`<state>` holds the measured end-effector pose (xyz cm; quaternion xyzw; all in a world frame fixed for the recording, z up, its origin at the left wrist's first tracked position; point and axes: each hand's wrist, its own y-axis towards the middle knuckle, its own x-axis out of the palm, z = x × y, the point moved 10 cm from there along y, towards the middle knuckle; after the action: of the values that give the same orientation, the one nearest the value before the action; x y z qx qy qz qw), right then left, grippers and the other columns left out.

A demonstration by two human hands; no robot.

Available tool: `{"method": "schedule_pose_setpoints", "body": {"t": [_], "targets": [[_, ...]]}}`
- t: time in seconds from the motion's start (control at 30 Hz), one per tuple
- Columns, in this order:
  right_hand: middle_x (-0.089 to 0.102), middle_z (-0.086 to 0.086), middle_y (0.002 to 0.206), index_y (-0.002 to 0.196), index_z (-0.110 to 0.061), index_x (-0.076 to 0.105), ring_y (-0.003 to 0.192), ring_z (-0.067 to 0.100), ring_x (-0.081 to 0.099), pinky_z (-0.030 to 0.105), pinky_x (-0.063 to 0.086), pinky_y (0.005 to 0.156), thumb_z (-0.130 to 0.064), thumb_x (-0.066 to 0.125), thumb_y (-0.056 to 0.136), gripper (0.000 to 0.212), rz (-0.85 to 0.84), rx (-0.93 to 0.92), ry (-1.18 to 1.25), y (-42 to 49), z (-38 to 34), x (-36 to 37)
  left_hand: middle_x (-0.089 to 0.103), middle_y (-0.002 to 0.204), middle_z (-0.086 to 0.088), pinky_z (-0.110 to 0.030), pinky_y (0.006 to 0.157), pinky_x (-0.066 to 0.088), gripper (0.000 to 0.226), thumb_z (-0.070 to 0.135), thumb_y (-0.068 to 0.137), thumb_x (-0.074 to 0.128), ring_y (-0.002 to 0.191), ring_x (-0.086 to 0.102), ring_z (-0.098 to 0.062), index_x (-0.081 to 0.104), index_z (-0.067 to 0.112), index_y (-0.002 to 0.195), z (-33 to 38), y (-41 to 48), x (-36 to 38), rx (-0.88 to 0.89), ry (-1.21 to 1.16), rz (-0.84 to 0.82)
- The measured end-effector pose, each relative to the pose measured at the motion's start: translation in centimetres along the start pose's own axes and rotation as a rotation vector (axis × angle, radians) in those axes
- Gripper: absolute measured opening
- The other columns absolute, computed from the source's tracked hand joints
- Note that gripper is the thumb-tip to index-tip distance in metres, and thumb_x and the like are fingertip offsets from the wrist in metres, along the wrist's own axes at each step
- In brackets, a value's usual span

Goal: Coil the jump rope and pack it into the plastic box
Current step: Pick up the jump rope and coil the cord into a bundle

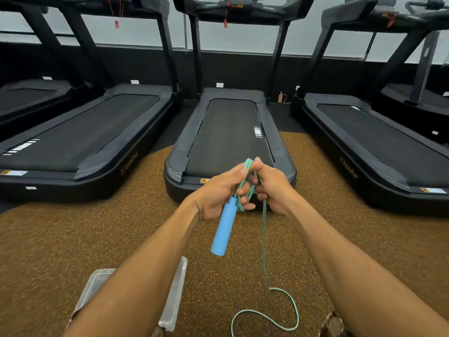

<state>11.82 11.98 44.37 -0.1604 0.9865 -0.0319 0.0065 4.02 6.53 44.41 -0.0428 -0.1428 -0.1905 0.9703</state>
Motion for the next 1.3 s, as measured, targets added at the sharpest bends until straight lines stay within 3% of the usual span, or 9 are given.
{"method": "schedule_pose_setpoints", "body": {"t": [0.1, 0.27, 0.47, 0.6, 0.77, 0.93, 1.1, 1.2, 1.3], "targets": [[0.051, -0.001, 0.064, 0.091, -0.016, 0.062, 0.038, 0.005, 0.038, 0.021, 0.025, 0.039, -0.036, 0.04, 0.106, 0.034, -0.082, -0.008, 0.071, -0.3, 0.4, 1.0, 0.038, 0.069, -0.001, -0.039, 0.078, 0.053, 0.039, 0.038, 0.106, 0.039, 0.064, 0.049, -0.017, 0.053, 0.03, 0.142, 0.4, 0.0, -0.1, 0.044, -0.046, 0.012], [0.039, -0.003, 0.066, 0.11, -0.011, 0.057, 0.042, 0.006, 0.035, 0.02, 0.026, 0.04, -0.039, 0.036, 0.107, 0.035, -0.124, -0.059, -0.032, 0.0, 0.6, 1.0, 0.039, 0.063, 0.0, -0.037, 0.074, 0.055, 0.039, 0.037, 0.106, 0.039, 0.064, 0.054, -0.018, 0.053, 0.032, 0.142, 0.4, 0.0, -0.1, 0.076, -0.096, 0.015], [0.058, -0.003, 0.069, 0.105, -0.01, 0.062, 0.054, 0.009, 0.038, 0.025, 0.032, 0.053, -0.035, 0.031, 0.109, 0.039, -0.235, -0.025, 0.004, -0.4, 2.0, 1.8, 0.042, 0.063, -0.004, -0.036, 0.067, 0.052, 0.038, 0.036, 0.107, 0.038, 0.061, 0.055, -0.018, 0.053, 0.033, 0.142, 1.4, 0.4, -1.0, 0.112, -0.18, 0.08], [0.057, 0.001, 0.079, 0.101, -0.018, 0.063, 0.056, 0.009, 0.047, 0.028, 0.04, 0.056, -0.029, 0.042, 0.107, 0.025, -0.101, -0.027, -0.205, -0.5, 4.9, 0.2, 0.046, 0.065, -0.007, -0.037, 0.069, 0.051, 0.038, 0.036, 0.107, 0.037, 0.061, 0.056, -0.02, 0.053, 0.033, 0.141, 2.6, 0.5, -2.0, 0.161, -0.174, 0.125], [0.062, -0.002, 0.07, 0.088, -0.028, 0.063, 0.054, 0.008, 0.054, 0.036, 0.048, 0.055, -0.037, 0.049, 0.102, 0.022, -0.17, -0.137, -0.698, -2.5, 6.4, 1.4, 0.051, 0.066, -0.003, -0.052, 0.092, 0.052, 0.038, 0.043, 0.106, 0.036, 0.066, 0.063, -0.018, 0.051, 0.04, 0.141, 2.8, 1.1, -3.5, 0.191, -0.142, 0.236], [0.057, -0.007, 0.062, 0.069, -0.052, 0.057, 0.057, 0.009, 0.05, 0.038, 0.047, 0.06, -0.052, 0.049, 0.097, 0.029, -0.204, -0.26, -1.083, -3.5, 3.9, 3.0, 0.055, 0.066, -0.002, -0.054, 0.093, 0.053, 0.037, 0.045, 0.106, 0.035, 0.083, 0.071, -0.025, 0.05, 0.045, 0.14, 1.7, 1.6, -4.1, 0.122, -0.088, 0.257], [0.057, -0.006, 0.055, 0.067, -0.04, 0.065, 0.051, 0.005, 0.045, 0.036, 0.044, 0.059, -0.053, 0.06, 0.089, 0.027, -0.222, -0.325, -1.006, -3.8, 1.5, 3.2, 0.061, 0.073, -0.008, -0.054, 0.09, 0.055, 0.036, 0.041, 0.106, 0.037, 0.091, 0.072, -0.034, 0.05, 0.04, 0.14, 0.5, 1.3, -4.6, 0.037, -0.068, 0.227], [0.071, 0.001, 0.073, 0.075, -0.023, 0.072, 0.064, 0.007, 0.061, 0.037, 0.05, 0.068, -0.044, 0.068, 0.085, 0.023, -0.224, -0.369, -0.794, -3.6, 0.2, 2.9, 0.065, 0.079, -0.014, -0.038, 0.067, 0.059, 0.038, 0.039, 0.106, 0.038, 0.073, 0.071, -0.027, 0.049, 0.034, 0.143, 0.0, 0.8, -4.2, 0.016, -0.052, 0.198], [0.07, 0.004, 0.073, 0.078, -0.02, 0.072, 0.064, 0.01, 0.058, 0.036, 0.047, 0.066, -0.038, 0.072, 0.085, 0.019, -0.178, -0.455, -0.73, -3.4, -1.6, 2.4, 0.061, 0.086, -0.013, -0.037, 0.069, 0.054, 0.037, 0.039, 0.105, 0.043, 0.066, 0.061, -0.021, 0.058, 0.028, 0.136, -0.4, 0.6, -4.0, 0.001, 0.019, 0.174]]}}
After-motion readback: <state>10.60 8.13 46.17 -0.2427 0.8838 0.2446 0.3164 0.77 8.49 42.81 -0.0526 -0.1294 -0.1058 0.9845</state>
